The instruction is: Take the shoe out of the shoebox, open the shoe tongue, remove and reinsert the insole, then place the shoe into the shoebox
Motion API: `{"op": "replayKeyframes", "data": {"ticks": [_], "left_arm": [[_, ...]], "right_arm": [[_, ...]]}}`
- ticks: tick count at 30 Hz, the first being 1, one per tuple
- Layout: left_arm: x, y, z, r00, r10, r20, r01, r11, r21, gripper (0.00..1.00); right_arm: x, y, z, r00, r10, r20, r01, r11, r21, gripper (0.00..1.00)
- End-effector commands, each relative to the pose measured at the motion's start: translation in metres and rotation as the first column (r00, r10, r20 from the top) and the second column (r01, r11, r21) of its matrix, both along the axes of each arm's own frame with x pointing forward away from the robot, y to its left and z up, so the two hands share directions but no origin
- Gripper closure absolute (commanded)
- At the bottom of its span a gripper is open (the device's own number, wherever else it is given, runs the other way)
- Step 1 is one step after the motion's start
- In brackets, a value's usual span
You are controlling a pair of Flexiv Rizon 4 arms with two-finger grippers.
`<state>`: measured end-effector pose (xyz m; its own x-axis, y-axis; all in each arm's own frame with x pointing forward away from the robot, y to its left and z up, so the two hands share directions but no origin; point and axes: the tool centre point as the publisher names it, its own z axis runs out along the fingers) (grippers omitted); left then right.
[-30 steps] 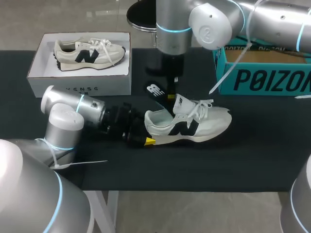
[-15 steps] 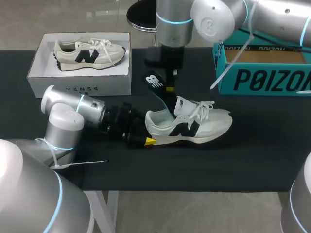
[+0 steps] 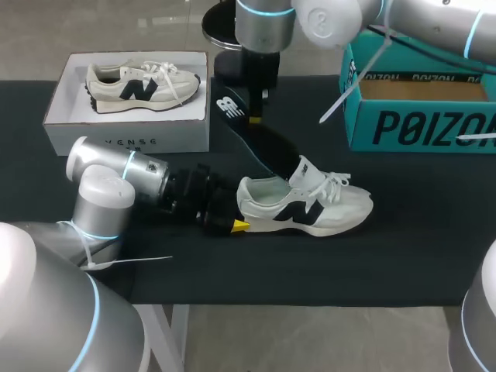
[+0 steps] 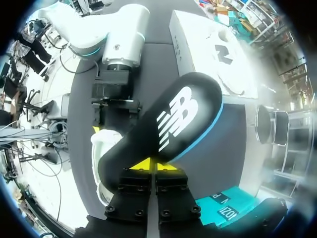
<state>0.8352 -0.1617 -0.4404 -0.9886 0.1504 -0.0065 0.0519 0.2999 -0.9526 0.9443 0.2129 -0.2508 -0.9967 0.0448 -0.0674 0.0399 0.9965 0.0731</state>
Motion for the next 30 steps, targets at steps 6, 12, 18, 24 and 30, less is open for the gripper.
{"op": "replayKeyframes", "data": {"ticks": [6,12,18,24,30], "left_arm": [[0.0,-0.001,-0.007,1.0,-0.001,0.0,0.001,1.0,0.002,1.0],[0.0,-0.001,-0.007,1.0,-0.001,0.0,0.001,1.0,0.002,1.0],[0.0,-0.001,-0.007,1.0,-0.001,0.0,0.001,1.0,0.002,1.0],[0.0,-0.001,-0.007,1.0,-0.001,0.0,0.001,1.0,0.002,1.0],[0.0,-0.001,-0.007,1.0,-0.001,0.0,0.001,1.0,0.002,1.0]], "right_arm": [[0.006,0.01,0.035,0.999,0.031,-0.007,-0.032,0.997,-0.071,1.0],[0.006,0.01,0.035,0.999,0.031,-0.007,-0.032,0.997,-0.071,1.0],[0.006,0.01,0.035,0.999,0.031,-0.007,-0.032,0.997,-0.071,1.0],[0.006,0.01,0.035,0.999,0.031,-0.007,-0.032,0.997,-0.071,1.0],[-0.002,0.0,0.044,1.0,-0.021,0.008,0.021,1.0,0.013,1.0]]}}
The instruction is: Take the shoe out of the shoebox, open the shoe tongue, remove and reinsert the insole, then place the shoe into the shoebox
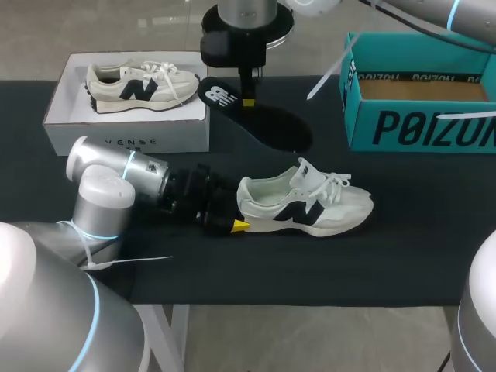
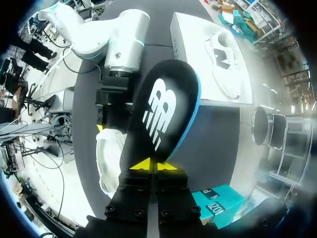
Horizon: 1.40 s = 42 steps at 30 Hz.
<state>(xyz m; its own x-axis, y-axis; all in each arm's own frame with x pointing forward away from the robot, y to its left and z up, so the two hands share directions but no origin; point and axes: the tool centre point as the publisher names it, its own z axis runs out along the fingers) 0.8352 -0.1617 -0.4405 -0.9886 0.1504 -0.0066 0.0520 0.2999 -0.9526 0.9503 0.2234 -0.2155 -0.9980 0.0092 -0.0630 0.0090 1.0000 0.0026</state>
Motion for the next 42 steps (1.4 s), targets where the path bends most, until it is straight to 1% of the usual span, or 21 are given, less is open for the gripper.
{"op": "replayKeyframes", "data": {"ticks": [1,3,5,7,8,9,11,12,13,14,16,18,19,20,37,38,39,40,41,42], "left_arm": [[0.0,-0.001,-0.007,1.0,-0.001,0.0,0.001,1.0,0.002,1.0],[0.0,-0.001,-0.007,1.0,-0.001,0.0,0.001,1.0,0.002,1.0],[0.0,-0.001,-0.007,1.0,-0.001,0.0,0.001,1.0,0.002,1.0],[0.0,-0.001,-0.007,1.0,-0.001,0.0,0.001,1.0,0.002,1.0],[0.0,-0.001,-0.007,1.0,-0.001,0.0,0.001,1.0,0.002,1.0],[0.0,-0.001,-0.007,1.0,-0.001,0.0,0.001,1.0,0.002,1.0],[0.0,-0.001,-0.007,1.0,-0.001,0.0,0.001,1.0,0.002,1.0],[0.0,-0.001,-0.007,1.0,-0.001,0.0,0.001,1.0,0.002,1.0],[0.0,-0.001,-0.007,1.0,-0.001,0.0,0.001,1.0,0.002,1.0],[0.0,-0.001,-0.007,1.0,-0.001,0.0,0.001,1.0,0.002,1.0],[0.0,-0.001,-0.007,1.0,-0.001,0.0,0.001,1.0,0.002,1.0],[0.0,-0.001,-0.007,1.0,-0.001,0.0,0.001,1.0,0.002,1.0],[0.0,-0.001,-0.007,1.0,-0.001,0.0,0.001,1.0,0.002,1.0],[0.0,-0.001,-0.007,1.0,-0.001,0.0,0.001,1.0,0.002,1.0],[0.0,-0.001,-0.007,1.0,-0.001,0.0,0.001,1.0,0.002,1.0],[0.0,-0.001,-0.007,1.0,-0.001,0.0,0.001,1.0,0.002,1.0],[0.0,-0.001,-0.007,1.0,-0.001,0.0,0.001,1.0,0.002,1.0],[0.0,-0.001,-0.007,1.0,-0.001,0.0,0.001,1.0,0.002,1.0],[0.0,-0.001,-0.007,1.0,-0.001,0.0,0.001,1.0,0.002,1.0],[0.0,-0.001,-0.007,1.0,-0.001,0.0,0.001,1.0,0.002,1.0]], "right_arm": [[-0.016,-0.018,0.015,0.997,-0.077,0.024,0.072,0.985,0.159,1.0],[-0.03,-0.031,0.024,0.991,-0.124,0.041,0.109,0.96,0.259,1.0],[-0.044,-0.042,0.033,0.983,-0.163,0.085,0.113,0.9,0.422,1.0],[-0.06,-0.053,0.04,0.972,-0.198,0.128,0.104,0.848,0.519,1.0],[-0.067,-0.06,0.043,0.964,-0.228,0.134,0.12,0.83,0.545,1.0],[-0.075,-0.068,0.045,0.954,-0.255,0.16,0.109,0.787,0.607,1.0],[-0.09,-0.083,0.047,0.927,-0.328,0.181,0.13,0.735,0.666,1.0],[-0.098,-0.092,0.047,0.916,-0.348,0.199,0.11,0.696,0.709,1.0],[-0.105,-0.099,0.046,0.903,-0.38,0.199,0.114,0.662,0.741,1.0],[-0.111,-0.104,0.045,0.886,-0.409,0.218,0.11,0.643,0.758,1.0],[-0.12,-0.113,0.044,0.872,-0.429,0.236,0.083,0.604,0.793,1.0],[-0.129,-0.117,0.043,0.849,-0.447,0.281,0.03,0.571,0.82,1.0],[-0.132,-0.12,0.043,0.843,-0.453,0.29,0.015,0.558,0.83,1.0],[-0.134,-0.121,0.042,0.837,-0.445,0.317,-0.025,0.548,0.836,1.0],[-0.134,-0.121,0.042,0.837,-0.445,0.317,-0.025,0.548,0.836,1.0],[-0.133,-0.12,0.043,0.84,-0.458,0.29,-0.02,0.509,0.86,1.0],[-0.132,-0.119,0.043,0.844,-0.46,0.276,-0.023,0.484,0.875,1.0],[-0.132,-0.119,0.046,0.838,-0.484,0.253,-0.021,0.434,0.9,1.0],[-0.132,-0.119,0.05,0.844,-0.498,0.198,-0.006,0.362,0.932,1.0],[-0.134,-0.119,0.054,0.852,-0.495,0.169,0.0,0.323,0.947,1.0]]}}
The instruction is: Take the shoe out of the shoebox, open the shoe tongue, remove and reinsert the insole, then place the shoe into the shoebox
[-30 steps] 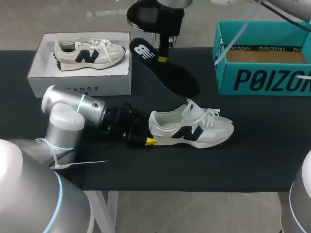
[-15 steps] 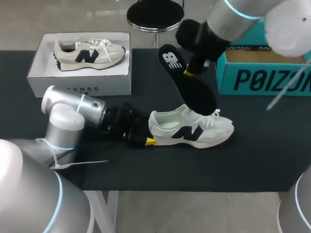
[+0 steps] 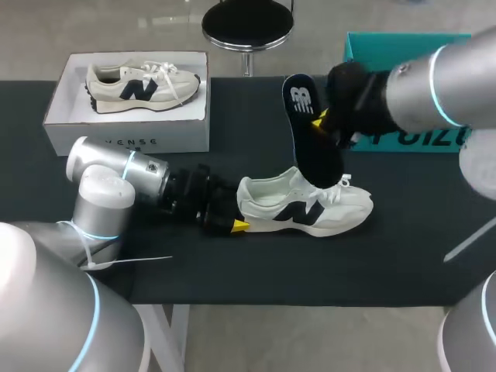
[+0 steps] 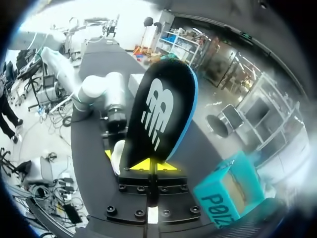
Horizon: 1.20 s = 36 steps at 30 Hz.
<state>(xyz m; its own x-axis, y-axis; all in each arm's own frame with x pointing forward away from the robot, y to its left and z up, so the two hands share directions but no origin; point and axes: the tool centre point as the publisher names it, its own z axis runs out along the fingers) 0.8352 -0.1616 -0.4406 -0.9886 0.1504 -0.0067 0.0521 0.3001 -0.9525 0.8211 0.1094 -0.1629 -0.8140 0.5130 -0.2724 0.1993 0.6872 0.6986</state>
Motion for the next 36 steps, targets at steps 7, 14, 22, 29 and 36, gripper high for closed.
{"op": "replayKeyframes", "data": {"ticks": [7,14,22,29,36], "left_arm": [[0.0,-0.001,-0.007,1.0,-0.001,0.0,0.001,1.0,0.002,1.0],[0.0,-0.001,-0.007,1.0,-0.001,0.0,0.001,1.0,0.002,1.0],[0.0,-0.001,-0.007,1.0,-0.001,0.0,0.001,1.0,0.002,1.0],[0.0,-0.001,-0.007,1.0,-0.001,0.0,0.001,1.0,0.002,1.0],[0.0,-0.001,-0.007,1.0,-0.001,0.0,0.001,1.0,0.002,1.0]], "right_arm": [[-0.011,-0.023,0.018,0.996,0.072,0.057,-0.092,0.774,0.627,1.0],[-0.012,-0.03,0.033,0.989,0.142,-0.049,-0.065,0.698,0.713,1.0],[-0.015,-0.014,0.069,0.961,0.208,-0.184,-0.016,0.702,0.712,1.0],[-0.026,0.003,0.086,0.924,0.21,-0.32,0.044,0.772,0.634,1.0],[-0.032,0.008,0.082,0.937,0.16,-0.311,0.057,0.807,0.588,1.0]]}}
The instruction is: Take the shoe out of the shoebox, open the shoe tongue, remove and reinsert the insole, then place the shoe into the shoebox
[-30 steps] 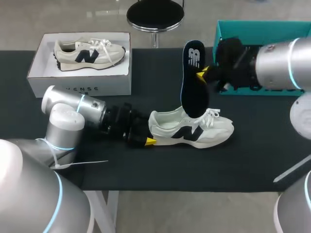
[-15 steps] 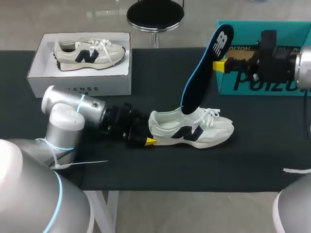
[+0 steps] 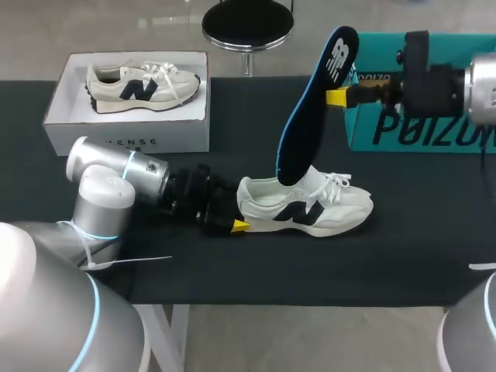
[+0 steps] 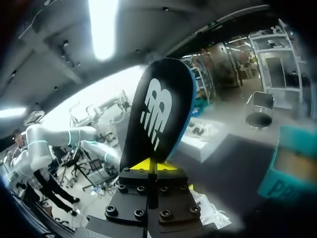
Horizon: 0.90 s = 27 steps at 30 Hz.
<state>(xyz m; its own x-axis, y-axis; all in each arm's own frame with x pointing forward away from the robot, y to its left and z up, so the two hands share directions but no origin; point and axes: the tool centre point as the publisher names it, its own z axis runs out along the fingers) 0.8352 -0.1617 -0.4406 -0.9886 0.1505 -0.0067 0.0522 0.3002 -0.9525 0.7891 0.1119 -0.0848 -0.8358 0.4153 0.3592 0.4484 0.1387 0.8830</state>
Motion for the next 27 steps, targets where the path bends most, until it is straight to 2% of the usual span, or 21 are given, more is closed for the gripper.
{"op": "replayKeyframes", "data": {"ticks": [1,13,21,27], "left_arm": [[0.0,-0.001,-0.007,1.0,-0.001,0.0,0.001,1.0,0.001,1.0],[0.0,-0.001,-0.007,1.0,-0.001,0.0,0.001,1.0,0.001,1.0],[0.0,-0.001,-0.007,1.0,-0.001,0.0,0.001,1.0,0.001,1.0],[0.0,-0.001,-0.007,1.0,-0.001,0.0,0.001,1.0,0.001,1.0]], "right_arm": [[0.001,0.006,0.004,1.0,-0.003,-0.021,0.002,0.998,-0.059,1.0],[0.001,0.006,0.004,1.0,-0.003,-0.021,0.002,0.998,-0.059,1.0],[-0.001,0.014,0.017,0.976,-0.039,-0.215,0.018,0.995,-0.099,1.0],[-0.013,0.021,0.032,0.963,-0.049,-0.265,0.011,0.99,-0.143,1.0]]}}
